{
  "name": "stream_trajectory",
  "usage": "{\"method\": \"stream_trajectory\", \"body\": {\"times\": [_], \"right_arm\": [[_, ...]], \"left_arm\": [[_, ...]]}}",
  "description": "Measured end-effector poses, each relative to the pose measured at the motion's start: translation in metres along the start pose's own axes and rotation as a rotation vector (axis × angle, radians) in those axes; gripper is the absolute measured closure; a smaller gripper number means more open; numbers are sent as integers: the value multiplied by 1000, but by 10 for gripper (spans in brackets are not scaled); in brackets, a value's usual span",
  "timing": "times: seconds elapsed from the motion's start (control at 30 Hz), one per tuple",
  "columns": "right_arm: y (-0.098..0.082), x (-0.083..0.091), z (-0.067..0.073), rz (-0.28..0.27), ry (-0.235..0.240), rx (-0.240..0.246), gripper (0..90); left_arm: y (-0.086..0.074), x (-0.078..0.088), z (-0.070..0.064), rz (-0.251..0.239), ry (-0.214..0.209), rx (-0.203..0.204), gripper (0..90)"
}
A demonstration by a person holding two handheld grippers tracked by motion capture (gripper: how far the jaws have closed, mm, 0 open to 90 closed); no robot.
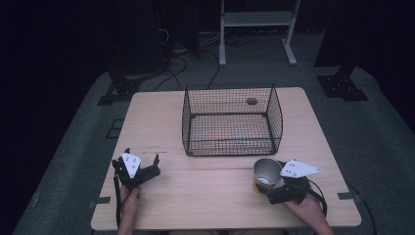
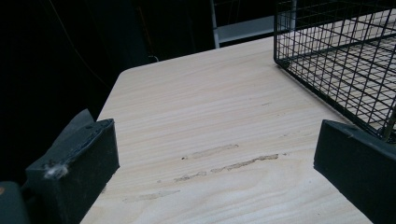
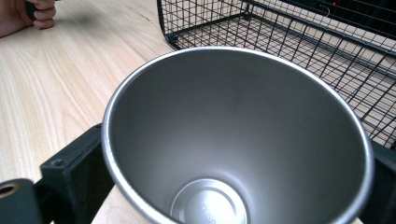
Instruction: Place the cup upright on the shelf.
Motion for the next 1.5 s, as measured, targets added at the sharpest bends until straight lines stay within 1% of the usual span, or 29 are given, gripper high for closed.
{"method": "stream_trajectory", "body": {"times": [0.07,0.23,0.37,0.63,0.7,0.8,0.9,0.93,1.0,1.1,1.23,1.27,1.5], "right_arm": [[0,0,0,-1,6,-3,54],[1,0,0,-4,5,-1,70],[1,1,-1,-7,14,-3,119],[1,1,0,-4,19,-8,122],[2,1,1,-3,28,-14,122],[4,2,0,-10,38,-26,123],[6,3,-1,-17,37,-28,123],[10,5,-2,-25,42,-39,123],[13,7,-3,-32,47,-44,123],[17,9,-4,-35,46,-44,123],[24,12,-5,-47,58,-50,123],[30,14,-6,-56,66,-57,123],[53,18,-11,-78,78,-59,123]], "left_arm": [[0,0,0,-1,0,1,0],[0,0,0,0,0,0,0],[0,0,0,0,0,0,0],[0,0,0,0,0,1,0],[0,0,0,0,0,1,0],[0,0,0,0,1,1,0],[0,0,0,1,0,1,0],[0,0,0,0,0,1,0],[0,0,0,0,0,1,0],[0,0,0,0,0,1,0],[0,0,0,0,1,1,0],[0,0,0,0,0,1,0],[0,0,0,1,0,1,0]]}}
Point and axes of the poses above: each handheld gripper's, and its own axes: x roughly backward along the jaws, y roughly out of its top, z roughly to its left, the point moved 9 cm from there along -x, roughly forward along the jaws, and after that the axes turned 8 degrees about -z, right-handed, at the moved point
